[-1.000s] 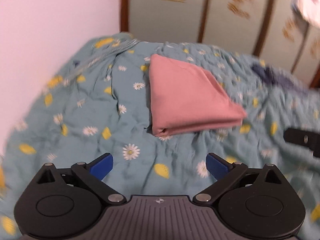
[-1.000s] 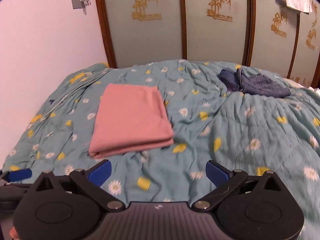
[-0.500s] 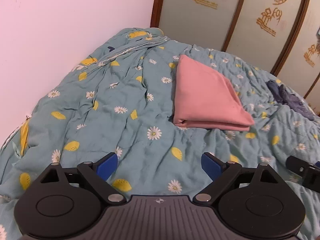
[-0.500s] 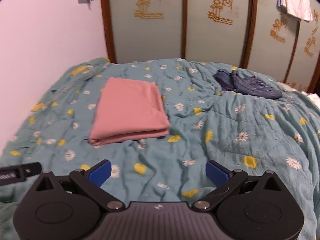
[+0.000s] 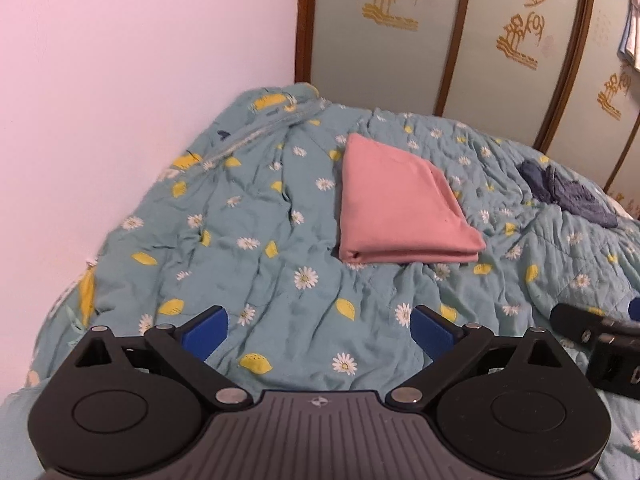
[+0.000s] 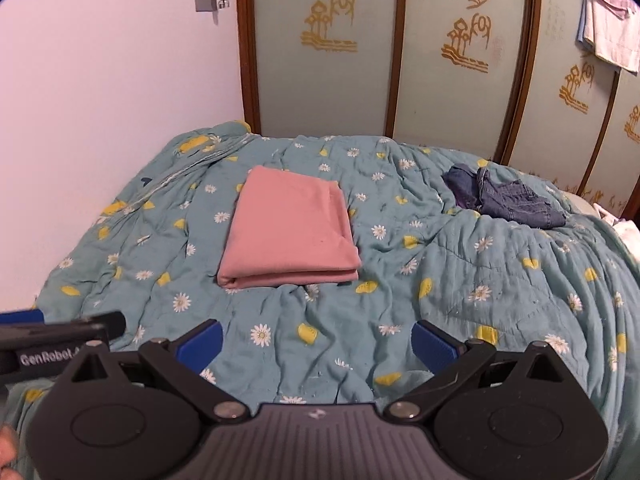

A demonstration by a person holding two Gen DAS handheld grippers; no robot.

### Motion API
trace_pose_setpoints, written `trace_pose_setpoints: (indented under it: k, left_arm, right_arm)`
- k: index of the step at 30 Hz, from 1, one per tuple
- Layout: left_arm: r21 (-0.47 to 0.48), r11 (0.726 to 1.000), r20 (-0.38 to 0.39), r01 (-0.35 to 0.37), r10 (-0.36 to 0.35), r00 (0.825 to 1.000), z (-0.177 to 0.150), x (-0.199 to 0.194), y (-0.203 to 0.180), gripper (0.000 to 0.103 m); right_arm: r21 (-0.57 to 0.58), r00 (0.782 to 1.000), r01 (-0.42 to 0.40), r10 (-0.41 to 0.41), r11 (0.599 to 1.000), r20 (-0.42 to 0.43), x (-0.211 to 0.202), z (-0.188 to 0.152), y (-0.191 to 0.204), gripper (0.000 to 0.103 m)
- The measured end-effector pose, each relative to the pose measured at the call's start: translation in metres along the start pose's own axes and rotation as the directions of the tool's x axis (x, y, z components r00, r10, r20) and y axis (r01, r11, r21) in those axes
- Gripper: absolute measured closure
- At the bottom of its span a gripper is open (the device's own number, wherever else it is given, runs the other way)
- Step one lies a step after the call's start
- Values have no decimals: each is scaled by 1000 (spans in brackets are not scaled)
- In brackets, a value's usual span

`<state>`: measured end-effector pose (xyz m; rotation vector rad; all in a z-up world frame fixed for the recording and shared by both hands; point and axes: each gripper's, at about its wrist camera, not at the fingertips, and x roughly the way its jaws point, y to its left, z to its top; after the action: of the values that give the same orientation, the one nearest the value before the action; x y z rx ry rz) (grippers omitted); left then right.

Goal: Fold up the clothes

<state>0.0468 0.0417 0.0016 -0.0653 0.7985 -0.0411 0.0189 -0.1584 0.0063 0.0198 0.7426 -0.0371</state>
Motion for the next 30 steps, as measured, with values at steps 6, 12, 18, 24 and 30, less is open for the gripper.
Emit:
trace_pose_setpoints:
  k: [6, 12, 18, 24, 30]
  left_arm:
    - [30, 999, 18, -20, 19, 1000, 3, -17, -10, 3]
    - [29, 1000, 8, -5, 4, 1000, 3, -17, -10, 3]
    - [18, 1000, 4, 3, -3, 1000, 3, -17, -8, 3]
    - [19, 1000, 8, -3, 3, 1000, 1, -19, -8, 3]
    - [23, 1000, 10, -3, 2, 1000, 0, -19, -8, 3]
  right_arm:
    - [-17, 1000, -6, 7, 1000, 14, -13, 3, 5, 2]
    - [3, 1000, -7, 7, 1000, 7, -12, 3, 2, 2]
    - [-1, 1000, 1, -1, 1000, 6, -12, 2, 4, 2]
    - [-7, 1000, 12, -12, 1000, 11, -13, 0, 6, 2]
    - [-5, 1000, 13, -13, 1000, 9, -13, 0, 6, 2]
